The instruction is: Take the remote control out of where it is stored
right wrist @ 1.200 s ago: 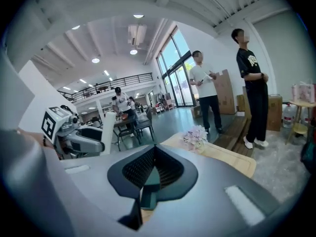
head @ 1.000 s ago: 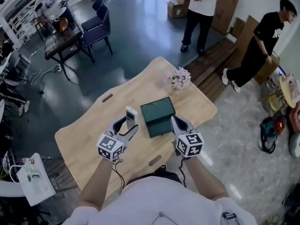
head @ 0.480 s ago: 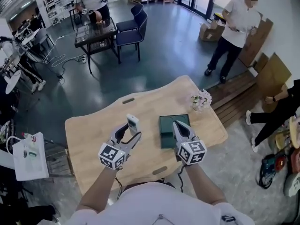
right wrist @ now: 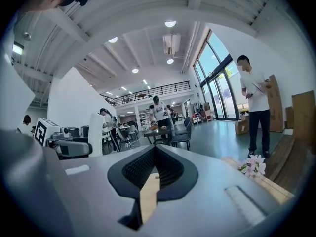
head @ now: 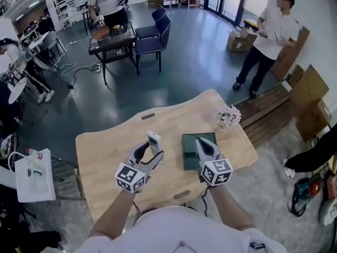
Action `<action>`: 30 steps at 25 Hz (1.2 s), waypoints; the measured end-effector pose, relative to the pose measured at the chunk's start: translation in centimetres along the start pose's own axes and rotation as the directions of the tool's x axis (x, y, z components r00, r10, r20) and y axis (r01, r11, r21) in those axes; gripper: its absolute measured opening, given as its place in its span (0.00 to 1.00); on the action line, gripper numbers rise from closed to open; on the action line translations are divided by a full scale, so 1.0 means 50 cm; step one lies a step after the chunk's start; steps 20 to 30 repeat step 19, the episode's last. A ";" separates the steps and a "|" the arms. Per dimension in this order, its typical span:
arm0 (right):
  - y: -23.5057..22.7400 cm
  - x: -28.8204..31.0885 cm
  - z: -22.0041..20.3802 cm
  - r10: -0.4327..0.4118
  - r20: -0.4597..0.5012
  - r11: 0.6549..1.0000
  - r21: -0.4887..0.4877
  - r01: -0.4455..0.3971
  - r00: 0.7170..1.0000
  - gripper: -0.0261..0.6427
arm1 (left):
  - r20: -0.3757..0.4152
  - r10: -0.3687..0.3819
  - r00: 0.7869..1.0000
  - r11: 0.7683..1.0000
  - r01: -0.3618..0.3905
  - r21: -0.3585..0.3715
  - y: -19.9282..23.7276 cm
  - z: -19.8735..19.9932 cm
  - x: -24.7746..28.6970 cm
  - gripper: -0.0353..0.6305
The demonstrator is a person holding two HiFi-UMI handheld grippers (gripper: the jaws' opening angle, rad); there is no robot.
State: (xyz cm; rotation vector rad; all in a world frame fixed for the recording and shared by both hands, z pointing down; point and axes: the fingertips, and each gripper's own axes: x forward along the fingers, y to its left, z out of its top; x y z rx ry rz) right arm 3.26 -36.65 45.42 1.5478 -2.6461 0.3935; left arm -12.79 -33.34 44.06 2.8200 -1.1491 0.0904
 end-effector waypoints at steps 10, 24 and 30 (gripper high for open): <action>-0.005 -0.001 -0.025 -0.003 -0.020 1.000 0.014 0.004 1.000 0.08 | 0.005 0.009 1.000 1.000 -0.009 -0.009 0.009 -0.004 0.003 0.44; -0.010 0.012 -0.035 0.000 -0.031 1.000 0.017 0.000 1.000 0.08 | -0.004 0.007 1.000 1.000 -0.007 -0.019 0.011 -0.015 0.020 0.44; -0.010 0.012 -0.035 0.000 -0.031 1.000 0.017 0.000 1.000 0.08 | -0.004 0.007 1.000 1.000 -0.007 -0.019 0.011 -0.015 0.020 0.44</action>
